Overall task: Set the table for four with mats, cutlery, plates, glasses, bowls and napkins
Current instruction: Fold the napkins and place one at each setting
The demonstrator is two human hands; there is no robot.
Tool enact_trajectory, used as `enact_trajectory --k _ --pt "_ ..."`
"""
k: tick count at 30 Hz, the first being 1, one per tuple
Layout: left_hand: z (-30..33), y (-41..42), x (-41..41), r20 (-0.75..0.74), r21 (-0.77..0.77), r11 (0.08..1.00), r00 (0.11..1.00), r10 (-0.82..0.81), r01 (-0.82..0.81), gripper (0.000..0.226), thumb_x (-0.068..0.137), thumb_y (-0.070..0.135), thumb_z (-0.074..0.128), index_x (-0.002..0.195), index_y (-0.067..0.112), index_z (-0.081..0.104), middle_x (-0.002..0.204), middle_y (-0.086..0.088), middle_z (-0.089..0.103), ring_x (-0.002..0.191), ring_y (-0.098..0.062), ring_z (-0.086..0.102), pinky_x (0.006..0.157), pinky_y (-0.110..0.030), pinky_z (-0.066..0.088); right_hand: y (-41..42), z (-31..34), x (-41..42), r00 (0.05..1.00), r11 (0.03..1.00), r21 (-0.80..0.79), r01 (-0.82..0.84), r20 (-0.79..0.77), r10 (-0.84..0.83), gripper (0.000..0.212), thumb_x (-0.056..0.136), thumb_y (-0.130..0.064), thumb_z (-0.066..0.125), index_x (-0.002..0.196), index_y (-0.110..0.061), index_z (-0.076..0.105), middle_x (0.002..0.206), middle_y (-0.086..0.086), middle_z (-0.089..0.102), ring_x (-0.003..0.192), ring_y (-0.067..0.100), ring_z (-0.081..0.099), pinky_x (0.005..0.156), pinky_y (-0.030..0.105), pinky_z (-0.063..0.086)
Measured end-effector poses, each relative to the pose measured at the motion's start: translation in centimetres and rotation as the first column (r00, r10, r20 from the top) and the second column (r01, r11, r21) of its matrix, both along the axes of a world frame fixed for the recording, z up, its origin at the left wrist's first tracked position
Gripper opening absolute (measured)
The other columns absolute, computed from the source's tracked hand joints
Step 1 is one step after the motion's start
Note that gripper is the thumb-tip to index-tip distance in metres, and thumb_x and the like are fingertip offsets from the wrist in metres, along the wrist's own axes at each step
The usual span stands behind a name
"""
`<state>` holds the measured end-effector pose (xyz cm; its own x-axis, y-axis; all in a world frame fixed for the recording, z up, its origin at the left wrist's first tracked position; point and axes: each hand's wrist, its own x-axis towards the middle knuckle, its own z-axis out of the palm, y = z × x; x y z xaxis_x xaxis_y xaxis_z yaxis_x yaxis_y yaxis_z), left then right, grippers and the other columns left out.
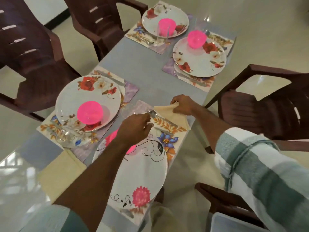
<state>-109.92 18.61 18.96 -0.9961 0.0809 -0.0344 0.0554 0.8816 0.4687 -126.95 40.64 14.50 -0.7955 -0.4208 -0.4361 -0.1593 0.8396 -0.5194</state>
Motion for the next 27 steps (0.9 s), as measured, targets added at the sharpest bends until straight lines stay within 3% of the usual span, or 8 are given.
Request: enact_trajectory --k 5,7,10,12,15,19,22,27 --pt "-0.1 0.4 -0.3 -0.121 -0.057 0.998 0.992 -0.026 0.019 0.018 0.093 0.029 0.066 0.105 0.015 0.065 0.091 -0.003 0.070 0.075 -0.026 0.066 0.061 -0.038 0.055 -0.9 -3.3 -1.8 0.999 0.999 -0.011 0.046 -0.021 -0.046 0.031 0.081 -0.016 0.074 0.108 -0.031 0.067 0.115 -0.001 0.067 0.109 0.023 0.062 0.087 0.035 0.050" --pt "0.1 0.5 -0.3 -0.150 -0.107 0.993 0.986 -0.067 0.051 0.021 0.091 0.025 0.069 0.108 0.014 0.066 0.092 -0.005 0.069 0.074 -0.028 0.066 0.056 -0.036 0.054 -0.9 -3.6 -1.4 0.993 0.998 0.056 0.021 -0.114 -0.014 0.040 0.084 -0.027 0.075 0.119 -0.035 0.059 0.125 -0.006 0.062 0.120 0.021 0.053 0.099 0.043 0.039" --pt "0.0 1.8 -0.4 -0.148 -0.127 0.989 0.984 -0.094 0.075 0.021 0.089 0.020 0.070 0.108 0.011 0.066 0.097 -0.008 0.068 0.080 -0.030 0.066 0.057 -0.033 0.048 -0.5 -3.3 1.0 0.945 0.995 0.062 0.071 -0.325 -0.047 0.043 0.086 -0.034 0.074 0.125 -0.033 0.058 0.138 -0.002 0.050 0.129 0.025 0.042 0.100 0.046 0.031" --pt "-0.6 3.5 -0.7 -0.051 -0.116 0.987 0.992 -0.117 0.111 0.021 0.091 0.018 0.063 0.111 0.010 0.064 0.105 -0.008 0.065 0.091 -0.030 0.064 0.063 -0.033 0.046 0.3 -3.4 3.8 0.906 0.992 0.037 0.120 -0.413 -0.094 0.034 0.086 -0.037 0.072 0.118 -0.031 0.062 0.131 -0.001 0.052 0.123 0.026 0.045 0.095 0.045 0.035" --pt "-2.6 5.9 -1.8 0.147 -0.152 0.964 0.969 -0.197 0.219 0.042 0.087 0.014 0.061 0.128 0.010 0.058 0.127 -0.010 0.059 0.116 -0.031 0.055 0.085 -0.041 0.050 2.2 -4.5 7.0 0.916 0.988 0.144 0.052 -0.401 0.010 0.035 0.088 -0.045 0.067 0.120 -0.032 0.065 0.135 -0.003 0.055 0.125 0.025 0.048 0.096 0.046 0.035" --pt "-4.8 6.7 -2.8 0.287 -0.261 0.930 0.941 -0.181 0.258 0.068 0.094 0.021 0.057 0.155 0.009 0.028 0.163 -0.009 0.028 0.152 -0.026 0.019 0.116 -0.045 0.029 3.3 -5.3 7.6 0.919 0.978 0.200 -0.063 -0.370 0.135 0.042 0.097 -0.045 0.055 0.139 -0.036 0.057 0.156 -0.003 0.042 0.142 0.021 0.037 0.106 0.050 0.029" --pt "-5.8 6.6 -2.8 0.362 -0.322 0.899 0.916 -0.171 0.295 0.070 0.100 0.028 0.049 0.159 0.008 0.017 0.168 -0.009 0.013 0.156 -0.024 0.006 0.122 -0.043 0.018 3.1 -5.5 7.1 0.910 0.953 0.271 -0.132 -0.348 0.225 0.043 0.103 -0.041 0.047 0.146 -0.039 0.048 0.161 -0.006 0.032 0.148 0.016 0.028 0.110 0.051 0.025" --pt "-5.8 6.0 -2.5 0.360 -0.248 0.937 0.921 -0.148 0.248 0.067 0.101 0.024 0.046 0.159 0.009 0.017 0.168 -0.009 0.012 0.156 -0.022 0.005 0.124 -0.039 0.010 3.0 -5.4 5.8 0.908 0.930 0.344 -0.132 -0.333 0.252 0.042 0.104 -0.036 0.047 0.146 -0.040 0.046 0.163 -0.005 0.029 0.150 0.018 0.024 0.113 0.054 0.024"
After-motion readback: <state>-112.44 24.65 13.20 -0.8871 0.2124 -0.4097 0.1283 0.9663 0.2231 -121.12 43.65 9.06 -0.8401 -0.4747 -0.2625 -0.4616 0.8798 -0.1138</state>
